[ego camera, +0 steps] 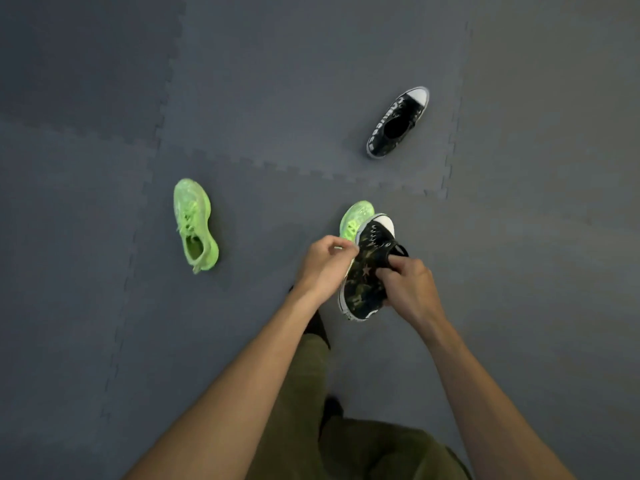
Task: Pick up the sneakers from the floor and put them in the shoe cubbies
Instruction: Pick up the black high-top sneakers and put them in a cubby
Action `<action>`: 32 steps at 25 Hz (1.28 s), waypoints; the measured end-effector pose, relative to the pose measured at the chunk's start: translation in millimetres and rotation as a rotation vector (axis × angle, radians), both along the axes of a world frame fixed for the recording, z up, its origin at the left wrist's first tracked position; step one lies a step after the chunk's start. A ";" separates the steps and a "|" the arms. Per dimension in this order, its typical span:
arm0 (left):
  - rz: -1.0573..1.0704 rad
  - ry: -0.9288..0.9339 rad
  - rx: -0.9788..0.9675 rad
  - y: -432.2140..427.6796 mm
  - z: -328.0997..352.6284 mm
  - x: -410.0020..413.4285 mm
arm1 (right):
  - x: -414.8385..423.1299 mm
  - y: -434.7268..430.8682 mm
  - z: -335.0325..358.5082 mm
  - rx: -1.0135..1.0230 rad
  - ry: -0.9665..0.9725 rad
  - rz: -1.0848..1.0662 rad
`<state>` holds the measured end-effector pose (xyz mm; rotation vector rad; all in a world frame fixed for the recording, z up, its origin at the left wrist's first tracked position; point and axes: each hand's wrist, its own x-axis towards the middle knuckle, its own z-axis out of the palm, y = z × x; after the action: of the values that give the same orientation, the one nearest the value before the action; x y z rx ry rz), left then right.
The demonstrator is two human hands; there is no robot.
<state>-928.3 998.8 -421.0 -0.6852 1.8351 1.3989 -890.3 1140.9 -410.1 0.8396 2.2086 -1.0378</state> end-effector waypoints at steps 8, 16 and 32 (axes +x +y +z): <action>-0.209 -0.039 0.018 127.6 4.0 -169.6 | -143.5 95.9 -7.8 -0.012 0.019 -0.119; -0.136 -0.135 -0.043 218.0 -60.7 -267.1 | -255.7 188.9 -64.5 0.002 -0.035 -0.111; -0.417 -0.005 -0.427 222.4 -305.6 -366.7 | -325.6 150.4 -310.0 0.173 0.006 -0.181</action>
<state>-1295.0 1221.2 -726.6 -0.4668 2.1442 0.7448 -1215.9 1291.3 -720.1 1.1312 2.2850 -0.9411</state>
